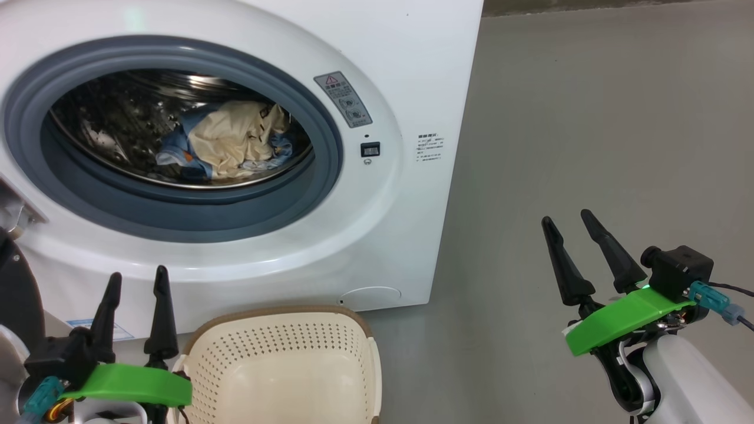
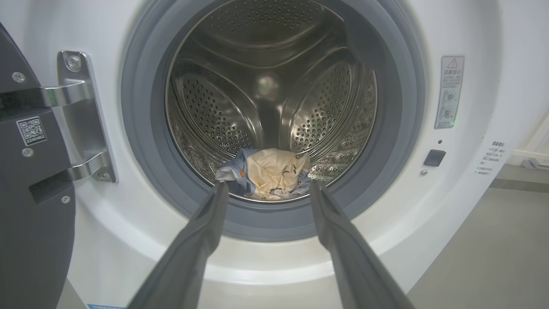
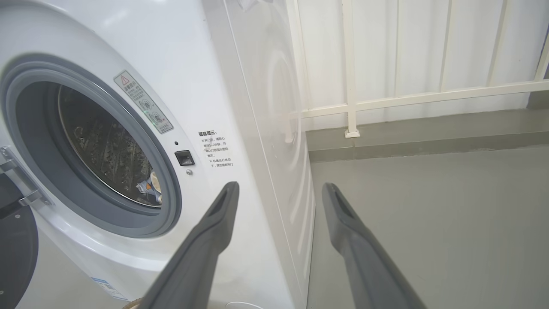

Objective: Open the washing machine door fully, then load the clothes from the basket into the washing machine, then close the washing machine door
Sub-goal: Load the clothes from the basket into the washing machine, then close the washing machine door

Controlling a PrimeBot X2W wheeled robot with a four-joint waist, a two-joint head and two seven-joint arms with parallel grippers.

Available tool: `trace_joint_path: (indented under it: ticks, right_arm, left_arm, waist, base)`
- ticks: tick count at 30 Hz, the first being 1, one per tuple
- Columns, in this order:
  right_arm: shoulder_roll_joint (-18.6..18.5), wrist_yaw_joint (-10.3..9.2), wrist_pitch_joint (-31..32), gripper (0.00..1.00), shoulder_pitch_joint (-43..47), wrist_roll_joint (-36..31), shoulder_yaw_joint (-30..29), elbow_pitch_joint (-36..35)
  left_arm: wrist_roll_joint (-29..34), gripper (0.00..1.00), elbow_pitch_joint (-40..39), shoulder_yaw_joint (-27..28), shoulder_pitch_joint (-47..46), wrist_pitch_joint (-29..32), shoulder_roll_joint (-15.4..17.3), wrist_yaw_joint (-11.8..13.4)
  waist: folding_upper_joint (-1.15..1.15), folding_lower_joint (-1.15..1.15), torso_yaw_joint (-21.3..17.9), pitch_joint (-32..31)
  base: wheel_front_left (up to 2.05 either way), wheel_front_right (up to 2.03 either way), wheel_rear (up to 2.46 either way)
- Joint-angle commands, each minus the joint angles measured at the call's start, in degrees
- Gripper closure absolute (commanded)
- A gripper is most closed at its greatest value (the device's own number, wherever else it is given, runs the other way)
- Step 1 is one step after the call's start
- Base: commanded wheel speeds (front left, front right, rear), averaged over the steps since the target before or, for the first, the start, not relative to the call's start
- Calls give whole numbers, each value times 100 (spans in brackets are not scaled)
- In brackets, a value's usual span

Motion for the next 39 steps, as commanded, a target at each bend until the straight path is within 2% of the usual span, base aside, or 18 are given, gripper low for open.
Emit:
trace_joint_path:
  ticks: [1, 39]
  right_arm:
    - [-51, 25, -47, 0, 57, -6, 99, -126]
    - [-43, 25, -47, 0, 55, -18, 111, -126]
  left_arm:
    - [91, 0, -147, 208, -20, -37, 122, -19]
    - [72, 0, -231, 248, -2, -37, 94, -21]
  waist:
    - [0, 0, 6, -5]
    - [0, 0, 19, 42]
  base:
    - [0, 0, 0]
    - [-4, 4, 0]
